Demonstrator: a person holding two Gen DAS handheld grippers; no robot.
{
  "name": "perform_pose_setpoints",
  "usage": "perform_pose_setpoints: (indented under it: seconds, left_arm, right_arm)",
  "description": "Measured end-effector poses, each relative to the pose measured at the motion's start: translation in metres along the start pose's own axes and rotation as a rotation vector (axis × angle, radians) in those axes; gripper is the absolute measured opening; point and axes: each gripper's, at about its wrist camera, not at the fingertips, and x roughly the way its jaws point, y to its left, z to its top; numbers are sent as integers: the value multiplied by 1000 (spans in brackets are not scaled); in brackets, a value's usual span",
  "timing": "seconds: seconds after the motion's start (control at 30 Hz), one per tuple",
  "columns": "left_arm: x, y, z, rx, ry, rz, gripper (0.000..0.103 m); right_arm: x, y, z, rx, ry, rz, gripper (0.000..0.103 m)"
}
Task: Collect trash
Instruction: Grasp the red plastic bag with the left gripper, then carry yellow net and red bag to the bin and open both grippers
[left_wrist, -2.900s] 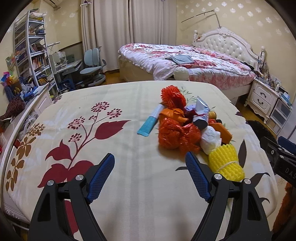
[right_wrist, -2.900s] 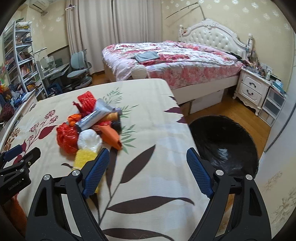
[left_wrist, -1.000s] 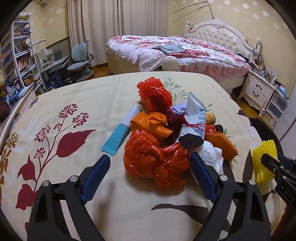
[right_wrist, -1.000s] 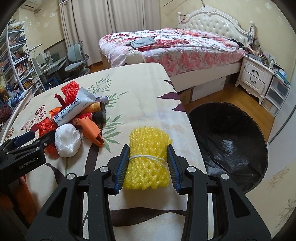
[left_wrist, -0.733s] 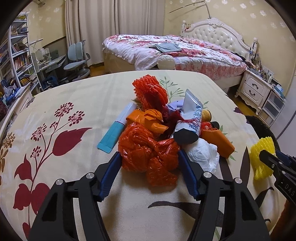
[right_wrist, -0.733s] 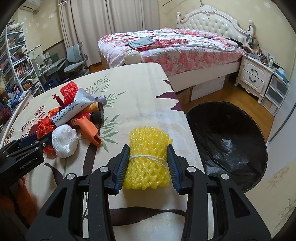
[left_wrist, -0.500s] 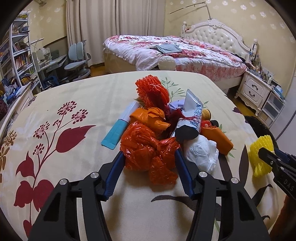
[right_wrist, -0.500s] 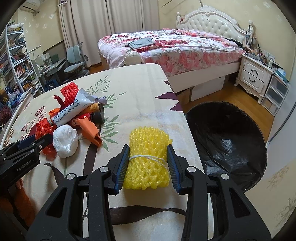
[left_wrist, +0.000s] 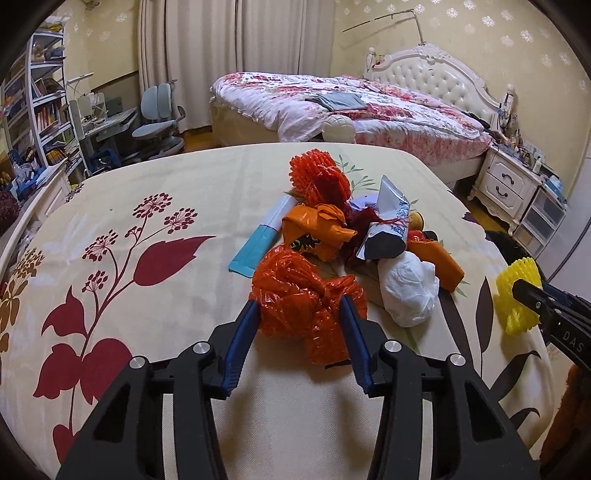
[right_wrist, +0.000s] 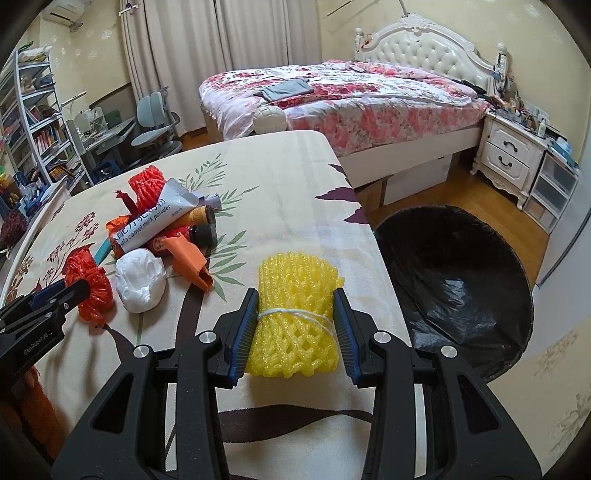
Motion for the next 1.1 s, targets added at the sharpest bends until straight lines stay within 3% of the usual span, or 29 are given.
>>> perform_pose_setpoints:
  seconds: [0.03,0.1,0.23,0.43,0.53,0.8,1.1]
  left_arm:
    - [0,0,0,-6,-6,8,67]
    - [0,1,0,-22,-26,20,79]
    - [9,-2,3,-6,-18,44,83]
    - [19,-3,-1,9,31,35,83]
    - [19,-5,-2,22,31,32,71]
    - [3,-11,-5,30,-6,32,65]
    - [-35,-36,14,44,-120,-24,65]
  right_arm:
    - [0,0,0,0,-1,0,40]
    - [-1,0,0,0,-1,0,40]
    - [-1,1,0,-2,1,-1,40]
    - [0,0,-1,1,2,0,40]
    - [2,0,-2,1,6,-1,40]
    - [-2,-4,0,9,-13,-1,39]
    - [-20,-26,10,42,-75,-38,39]
